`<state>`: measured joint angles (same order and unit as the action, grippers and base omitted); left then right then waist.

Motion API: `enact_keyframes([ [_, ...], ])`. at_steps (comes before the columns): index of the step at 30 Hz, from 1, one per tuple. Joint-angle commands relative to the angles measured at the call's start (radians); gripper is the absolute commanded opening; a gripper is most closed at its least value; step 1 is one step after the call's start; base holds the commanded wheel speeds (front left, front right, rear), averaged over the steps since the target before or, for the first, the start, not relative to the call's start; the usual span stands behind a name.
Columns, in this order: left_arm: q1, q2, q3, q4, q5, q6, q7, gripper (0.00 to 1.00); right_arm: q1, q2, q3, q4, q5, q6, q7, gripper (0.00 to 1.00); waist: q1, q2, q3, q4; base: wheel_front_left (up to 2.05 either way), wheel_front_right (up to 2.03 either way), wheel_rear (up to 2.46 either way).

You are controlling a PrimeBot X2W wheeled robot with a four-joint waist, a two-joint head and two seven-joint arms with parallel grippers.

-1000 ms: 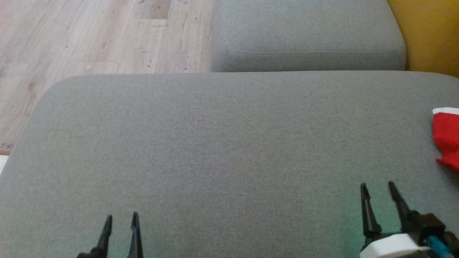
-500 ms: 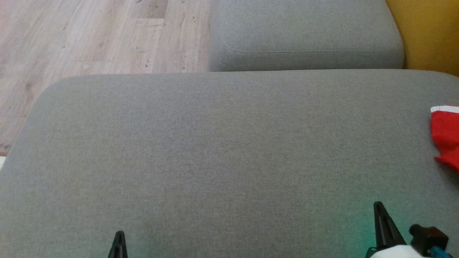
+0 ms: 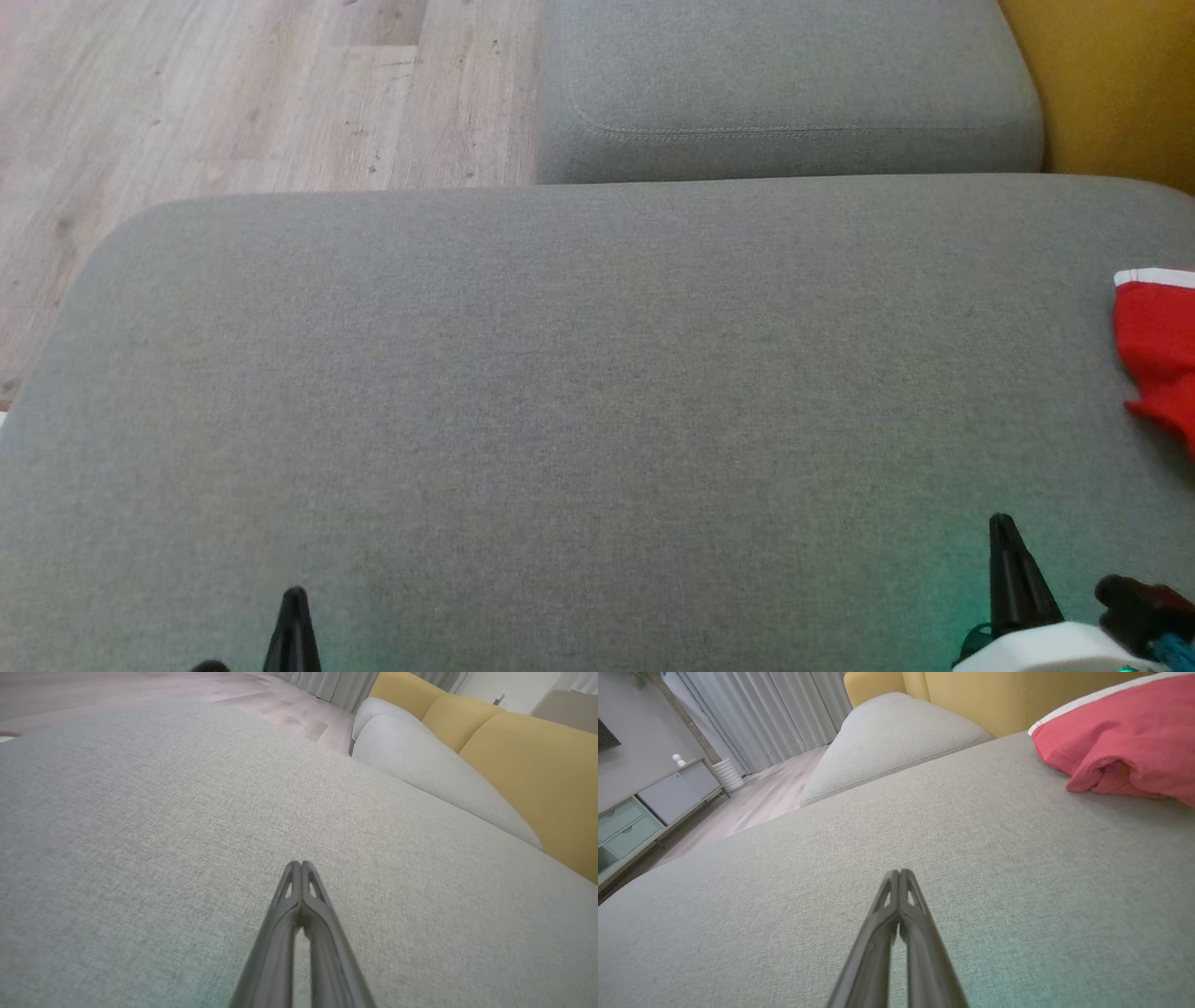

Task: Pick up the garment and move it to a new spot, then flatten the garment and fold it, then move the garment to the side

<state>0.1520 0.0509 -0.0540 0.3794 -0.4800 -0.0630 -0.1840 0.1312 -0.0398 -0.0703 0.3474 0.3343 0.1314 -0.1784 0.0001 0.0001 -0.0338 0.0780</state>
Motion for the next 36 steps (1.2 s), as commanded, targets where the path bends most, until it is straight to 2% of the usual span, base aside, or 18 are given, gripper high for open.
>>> enact_keyframes([
  [1,-0.047,0.000,0.023,-0.037,-0.026,-0.006,0.007,0.00,-0.052,-0.002,-0.002,-0.036,0.031,0.000,0.008,0.00,0.0000,-0.0001,0.000,-0.001,0.00,0.00,0.00],
  [36,-0.120,0.000,0.073,-0.070,-0.405,-0.027,0.107,0.00,-0.116,-0.005,-0.016,-0.059,0.458,0.000,0.105,0.00,-0.0001,-0.0001,0.013,-0.027,0.00,0.00,0.00],
])
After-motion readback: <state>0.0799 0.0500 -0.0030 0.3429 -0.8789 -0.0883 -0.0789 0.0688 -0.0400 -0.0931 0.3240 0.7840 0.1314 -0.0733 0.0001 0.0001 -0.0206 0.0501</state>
